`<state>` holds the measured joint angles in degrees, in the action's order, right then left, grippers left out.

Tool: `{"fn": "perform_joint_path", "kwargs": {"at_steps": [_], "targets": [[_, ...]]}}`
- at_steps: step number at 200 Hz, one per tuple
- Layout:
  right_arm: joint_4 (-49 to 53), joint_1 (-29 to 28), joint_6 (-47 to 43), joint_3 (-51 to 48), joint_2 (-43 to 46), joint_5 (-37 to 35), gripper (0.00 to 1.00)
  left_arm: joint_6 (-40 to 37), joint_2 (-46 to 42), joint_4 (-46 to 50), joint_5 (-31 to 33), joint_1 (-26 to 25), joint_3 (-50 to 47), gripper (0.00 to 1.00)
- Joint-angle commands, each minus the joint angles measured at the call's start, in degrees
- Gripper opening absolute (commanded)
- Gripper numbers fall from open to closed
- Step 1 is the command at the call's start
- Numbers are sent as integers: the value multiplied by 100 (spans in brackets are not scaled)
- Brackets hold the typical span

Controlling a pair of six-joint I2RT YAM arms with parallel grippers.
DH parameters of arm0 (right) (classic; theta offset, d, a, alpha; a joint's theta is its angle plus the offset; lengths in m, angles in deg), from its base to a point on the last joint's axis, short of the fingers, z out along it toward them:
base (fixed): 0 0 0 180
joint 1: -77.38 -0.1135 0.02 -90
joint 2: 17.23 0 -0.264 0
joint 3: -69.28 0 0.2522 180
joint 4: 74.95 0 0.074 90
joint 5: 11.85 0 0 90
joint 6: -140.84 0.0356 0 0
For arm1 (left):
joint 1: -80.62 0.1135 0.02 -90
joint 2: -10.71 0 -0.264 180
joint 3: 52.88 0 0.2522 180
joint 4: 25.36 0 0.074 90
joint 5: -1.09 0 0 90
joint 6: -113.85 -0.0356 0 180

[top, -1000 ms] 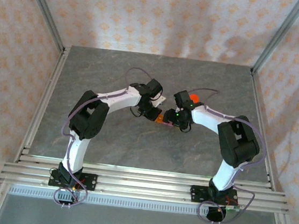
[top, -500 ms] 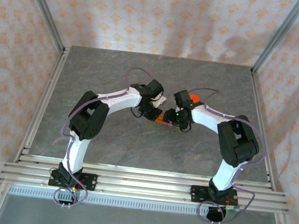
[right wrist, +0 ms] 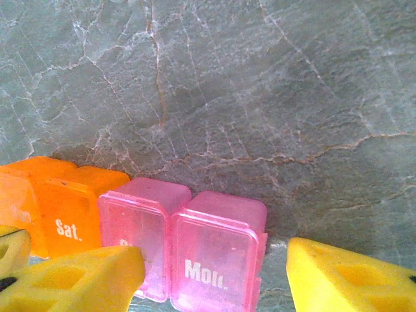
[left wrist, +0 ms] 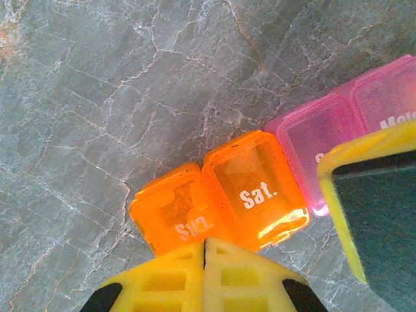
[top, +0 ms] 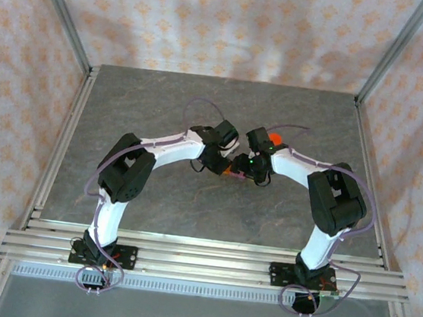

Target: Sort the pills into containers

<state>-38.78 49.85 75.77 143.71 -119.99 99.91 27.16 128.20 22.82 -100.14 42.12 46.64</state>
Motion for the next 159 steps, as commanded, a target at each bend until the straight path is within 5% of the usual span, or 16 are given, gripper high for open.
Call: {"fn": "perform_joint_path", "kwargs": {"at_steps": [1, 47, 159], "targets": [[75, -16, 115, -318, -712, -296, 62, 122, 736, -44, 526, 44, -428, 0], [129, -16, 101, -211, -725, -252, 61, 184, 367, -90, 322, 44, -186, 0], [808, -16, -189, 525, -366, -218, 64, 550, -1604, -1015, 516, 361, -235, 26]]}}
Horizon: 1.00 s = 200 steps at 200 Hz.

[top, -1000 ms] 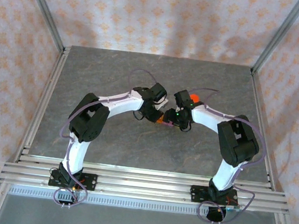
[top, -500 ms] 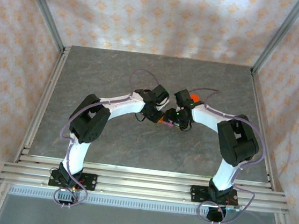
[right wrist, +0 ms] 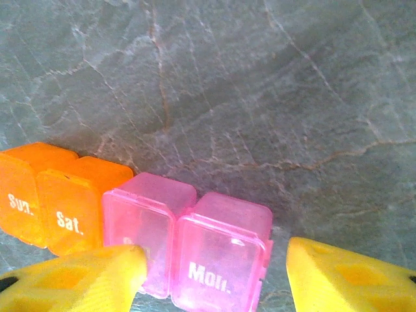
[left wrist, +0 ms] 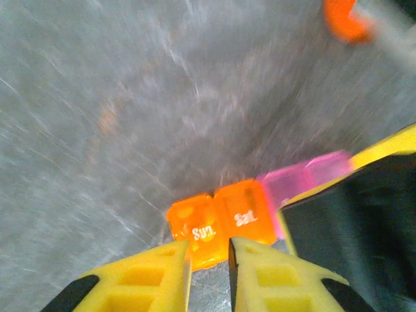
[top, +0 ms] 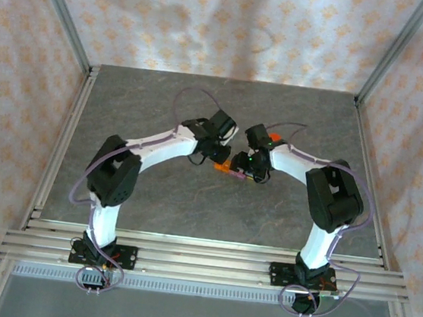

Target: Sort the pills into containers

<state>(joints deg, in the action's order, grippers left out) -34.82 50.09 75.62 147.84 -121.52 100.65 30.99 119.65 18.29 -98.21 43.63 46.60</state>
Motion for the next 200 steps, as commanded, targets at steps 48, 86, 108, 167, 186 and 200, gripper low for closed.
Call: {"fn": "perform_joint_path", "kwargs": {"at_steps": [48, 86, 108, 167, 186, 200], "targets": [[941, -40, -321, 768, 440, -297, 76, 288, -1891, -1445, 681, 665, -1197, 37], [1369, 68, -443, 1319, 1140, -546, 82, 162, -2769, -1922, 1195, 916, -1817, 62], [1379, 367, -503, 1438, 1721, -878, 89, 1, -3153, -2121, 1583, 1030, -2099, 85], [495, 1753, -426, 743, 3135, -2809, 100, -793, -4033, -4159, 2682, 1546, -3691, 100], [-109, 2142, -298, 160, 3446, -3438, 100, -910, -4305, -5109, 2623, 1902, -4403, 100], [-410, 2401, -231, -166, 3552, -3683, 100, -977, -4464, -5474, 2684, 2141, -4812, 100]]}}
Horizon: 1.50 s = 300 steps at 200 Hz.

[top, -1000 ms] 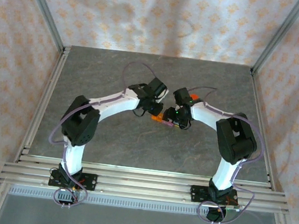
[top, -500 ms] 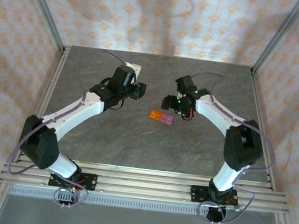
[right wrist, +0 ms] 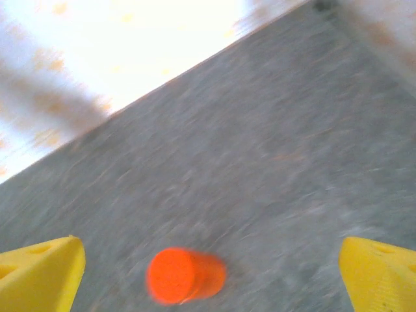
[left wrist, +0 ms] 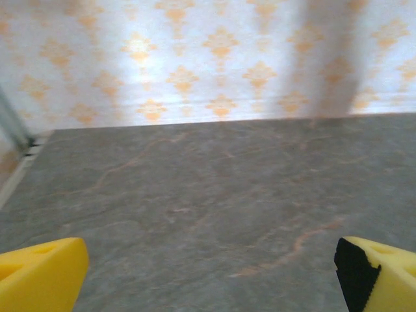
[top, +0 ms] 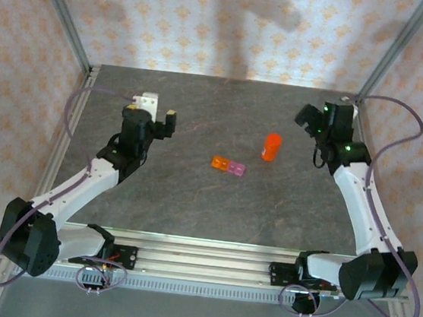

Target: Sort the pills into containers

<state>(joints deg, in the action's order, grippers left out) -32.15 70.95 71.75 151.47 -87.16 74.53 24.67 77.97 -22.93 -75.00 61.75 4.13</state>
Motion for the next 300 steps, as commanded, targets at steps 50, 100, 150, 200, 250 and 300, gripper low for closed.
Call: {"fn": "perform_joint_path", "kwargs": {"at_steps": [50, 100, 150, 200, 250, 300], "targets": [[-1726, 584, -337, -1628, 40, -1599, 100, -427, -333, -1342, 382, 932, -1411, 100], [-3012, 589, -967, -2757, -207, -1908, 100, -716, 224, -2677, 380, 971, -2387, 100], [-5568, 586, -1530, -4149, -598, -1657, 100, -733, 1019, -3877, -120, 980, -2585, 100], [-7638, 591, -1987, -4743, -1464, -392, 100, -679, 1893, -4547, -866, 1272, -2565, 100], [-7465, 552, -2107, -4530, -1707, -236, 100, -265, 2026, -3711, -1057, 1651, -2020, 100], [-7454, 396, -2278, -4490, -1726, -368, 100, -253, 2036, -3719, -1076, 1668, -2022, 100]]}}
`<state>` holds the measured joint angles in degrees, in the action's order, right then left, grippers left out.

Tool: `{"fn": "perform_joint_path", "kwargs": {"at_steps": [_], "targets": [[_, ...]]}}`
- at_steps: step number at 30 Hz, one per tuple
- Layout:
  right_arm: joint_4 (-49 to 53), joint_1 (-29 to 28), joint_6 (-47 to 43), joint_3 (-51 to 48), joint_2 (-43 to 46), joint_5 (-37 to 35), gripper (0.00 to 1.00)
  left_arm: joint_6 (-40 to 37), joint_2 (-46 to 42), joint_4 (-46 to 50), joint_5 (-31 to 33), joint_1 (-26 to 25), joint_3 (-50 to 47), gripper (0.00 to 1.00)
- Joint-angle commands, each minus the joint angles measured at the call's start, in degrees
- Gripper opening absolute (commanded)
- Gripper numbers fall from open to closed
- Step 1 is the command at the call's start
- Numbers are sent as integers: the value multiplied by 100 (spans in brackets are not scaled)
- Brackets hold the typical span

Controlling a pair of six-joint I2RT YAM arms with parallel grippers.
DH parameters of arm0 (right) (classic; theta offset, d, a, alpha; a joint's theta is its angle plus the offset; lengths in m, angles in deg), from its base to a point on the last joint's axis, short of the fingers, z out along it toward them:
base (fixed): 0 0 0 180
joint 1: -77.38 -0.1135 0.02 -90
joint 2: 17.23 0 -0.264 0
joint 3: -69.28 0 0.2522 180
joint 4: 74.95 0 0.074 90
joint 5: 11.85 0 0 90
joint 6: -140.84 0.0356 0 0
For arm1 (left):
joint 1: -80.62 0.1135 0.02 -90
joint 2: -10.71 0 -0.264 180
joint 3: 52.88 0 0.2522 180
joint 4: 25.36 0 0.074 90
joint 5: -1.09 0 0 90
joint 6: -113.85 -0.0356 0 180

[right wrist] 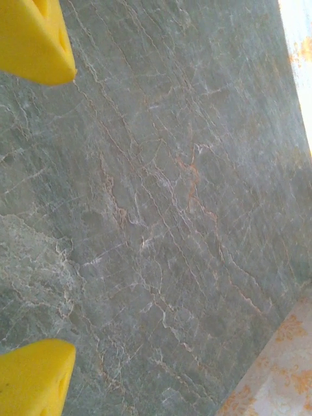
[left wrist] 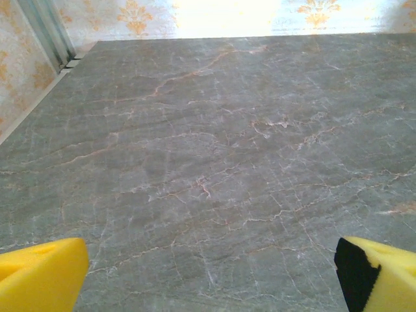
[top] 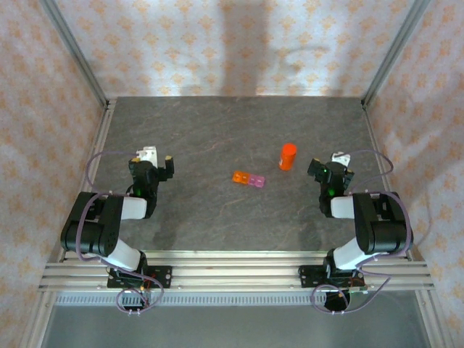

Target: Sort the pills into containers

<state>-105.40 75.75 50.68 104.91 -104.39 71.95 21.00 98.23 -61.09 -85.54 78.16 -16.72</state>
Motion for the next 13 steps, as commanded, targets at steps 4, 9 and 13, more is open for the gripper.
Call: {"fn": "perform_joint_path", "kwargs": {"at_steps": [4, 9, 13], "targets": [[-90, -83, -173, 199, -32, -110, 100, 117, 17, 89, -27, 26, 63, 100], [-9, -31, -141, 257, -63, -4, 100, 126, 18, 107, -24, 35, 81, 100], [-119, -31, -188, 165, -3, 83, 100, 118, 13, 72, -23, 35, 62, 100]]}}
